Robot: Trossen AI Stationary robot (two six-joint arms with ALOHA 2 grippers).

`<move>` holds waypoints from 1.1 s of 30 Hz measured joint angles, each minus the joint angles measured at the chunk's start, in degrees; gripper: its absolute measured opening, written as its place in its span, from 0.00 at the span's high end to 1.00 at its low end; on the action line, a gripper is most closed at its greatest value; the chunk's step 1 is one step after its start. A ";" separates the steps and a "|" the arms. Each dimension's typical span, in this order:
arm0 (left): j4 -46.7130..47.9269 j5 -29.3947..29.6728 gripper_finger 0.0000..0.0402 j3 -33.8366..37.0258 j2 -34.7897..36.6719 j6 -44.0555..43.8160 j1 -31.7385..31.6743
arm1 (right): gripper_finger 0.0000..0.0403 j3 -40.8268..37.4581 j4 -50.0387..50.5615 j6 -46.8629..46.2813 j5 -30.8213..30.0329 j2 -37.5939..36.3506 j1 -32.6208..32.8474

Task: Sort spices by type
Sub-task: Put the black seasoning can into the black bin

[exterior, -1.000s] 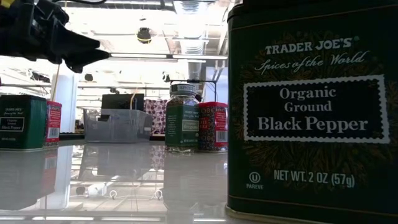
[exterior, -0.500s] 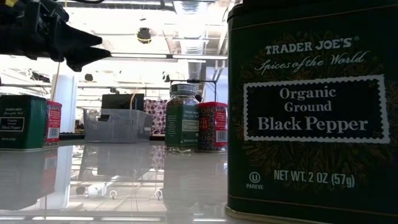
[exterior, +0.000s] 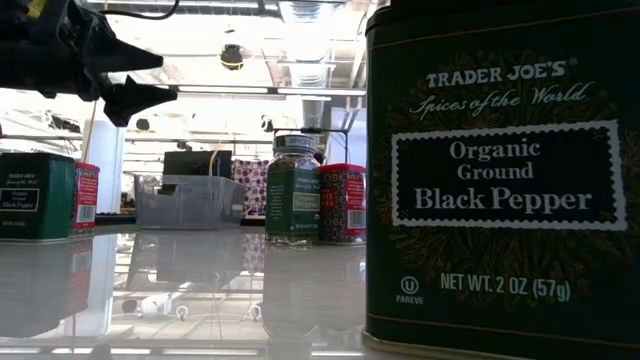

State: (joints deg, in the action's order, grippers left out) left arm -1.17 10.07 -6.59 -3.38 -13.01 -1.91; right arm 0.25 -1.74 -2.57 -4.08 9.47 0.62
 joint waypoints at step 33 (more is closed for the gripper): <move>35.98 -3.81 0.24 -35.15 -58.56 5.74 10.74 | 0.22 0.01 0.00 0.00 0.00 -0.01 -0.02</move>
State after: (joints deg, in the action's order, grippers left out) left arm 34.81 6.26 -41.74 -61.93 -7.27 8.83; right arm 0.26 -1.74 -2.57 -4.08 9.46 0.60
